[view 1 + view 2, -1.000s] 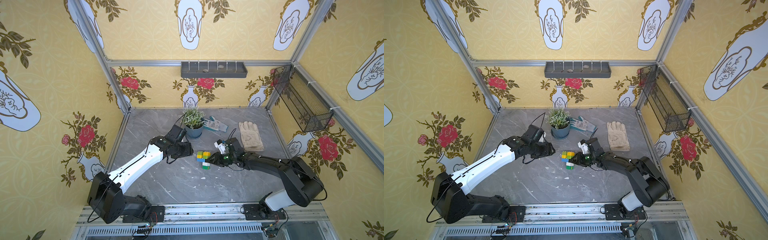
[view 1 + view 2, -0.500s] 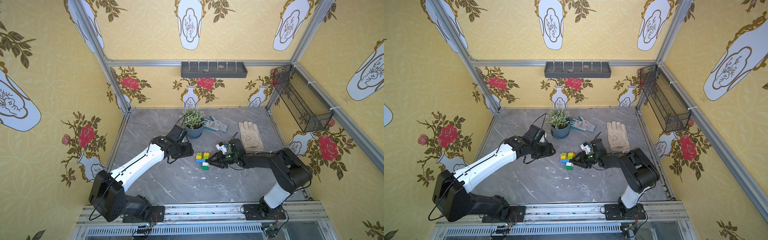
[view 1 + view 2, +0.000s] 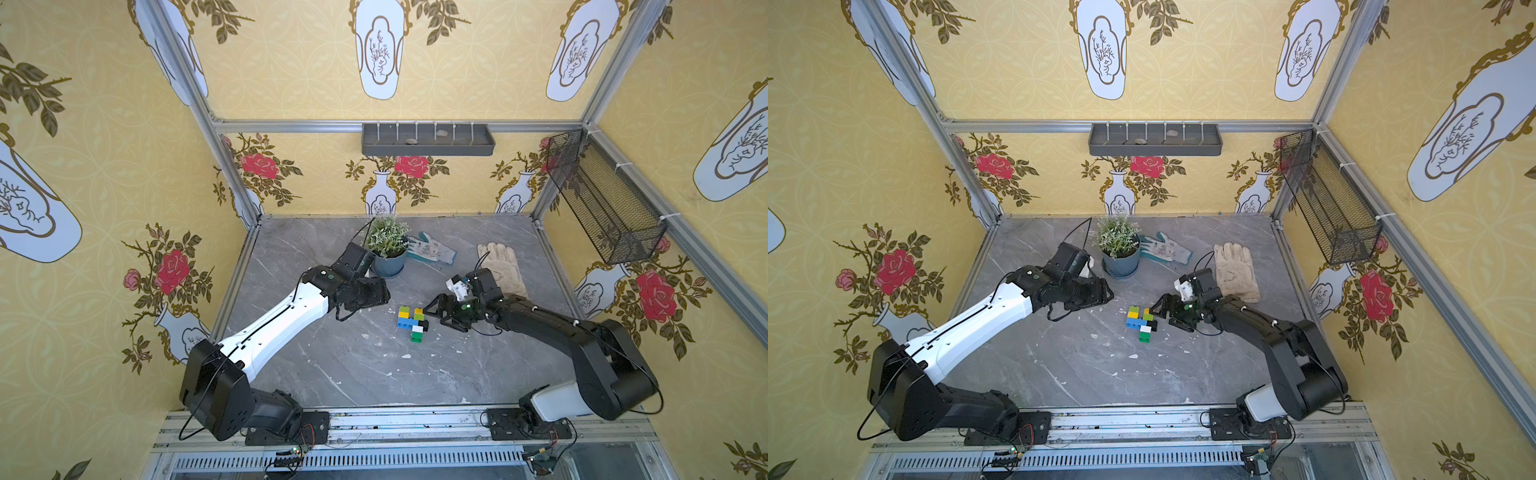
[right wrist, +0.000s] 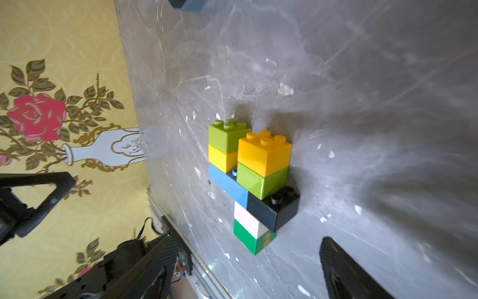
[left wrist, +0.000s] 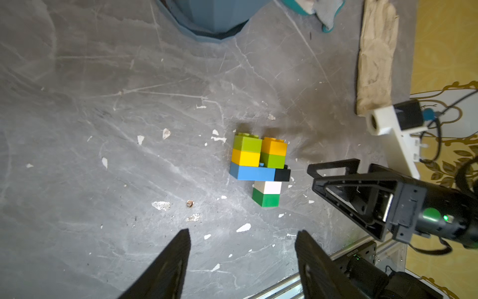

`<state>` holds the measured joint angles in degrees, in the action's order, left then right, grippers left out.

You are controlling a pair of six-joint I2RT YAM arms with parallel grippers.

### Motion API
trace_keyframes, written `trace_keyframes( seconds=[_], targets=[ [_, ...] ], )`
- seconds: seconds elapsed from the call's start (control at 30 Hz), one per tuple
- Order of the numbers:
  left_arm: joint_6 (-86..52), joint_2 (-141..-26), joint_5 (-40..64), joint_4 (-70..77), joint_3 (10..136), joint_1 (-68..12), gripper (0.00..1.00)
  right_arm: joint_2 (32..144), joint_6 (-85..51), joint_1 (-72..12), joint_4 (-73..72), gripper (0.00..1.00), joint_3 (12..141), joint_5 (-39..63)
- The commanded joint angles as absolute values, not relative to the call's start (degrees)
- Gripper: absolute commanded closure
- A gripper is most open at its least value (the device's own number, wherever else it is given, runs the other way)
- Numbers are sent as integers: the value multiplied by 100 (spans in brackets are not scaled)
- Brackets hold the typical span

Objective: Assemble the number 4 with lego
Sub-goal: Adjust the lego brick at the center of the board, then reset both arms

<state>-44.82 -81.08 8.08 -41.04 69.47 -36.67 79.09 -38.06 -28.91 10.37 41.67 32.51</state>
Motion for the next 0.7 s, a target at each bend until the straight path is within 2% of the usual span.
trace_keyframes(
  seconds=[0.0,0.13,0.2,0.27,0.33,0.4,0.47,0.57,0.67],
  targets=[
    [-4279,-7958,280,-4495,7362,-3573,31,6914,-3439,-3223,2611,10,4651,968],
    [-4009,-7209,-851,-4584,7735,-3106,27,5651,-3505,-4126,3070,6,5068,-1953],
    [-3758,-6714,-1416,-4387,7734,-2737,23,5189,-3089,-4163,2671,2,4975,-2452],
    [-3435,-6160,-2413,-3943,7462,-2550,14,4827,-2773,-4159,1956,2,4589,-3073],
    [-2429,-5629,-3070,-2864,6757,-2340,7,4573,-2066,-4161,911,2,3971,-3748],
    [-1350,-5171,-3676,-1420,5681,-2328,4,4527,-1227,-4099,-44,2,3427,-4201],
    [-421,-4842,-4210,256,4484,-2238,0,4809,-829,-3716,-862,2,3076,-4531],
    [507,-4708,-4261,2412,2915,-1803,0,5478,-1236,-2464,-1168,2,2774,-4244],
    [472,-4946,-4076,2818,2095,-1342,0,6019,-1307,-1780,-2087,3,2300,-4584]
  ],
)
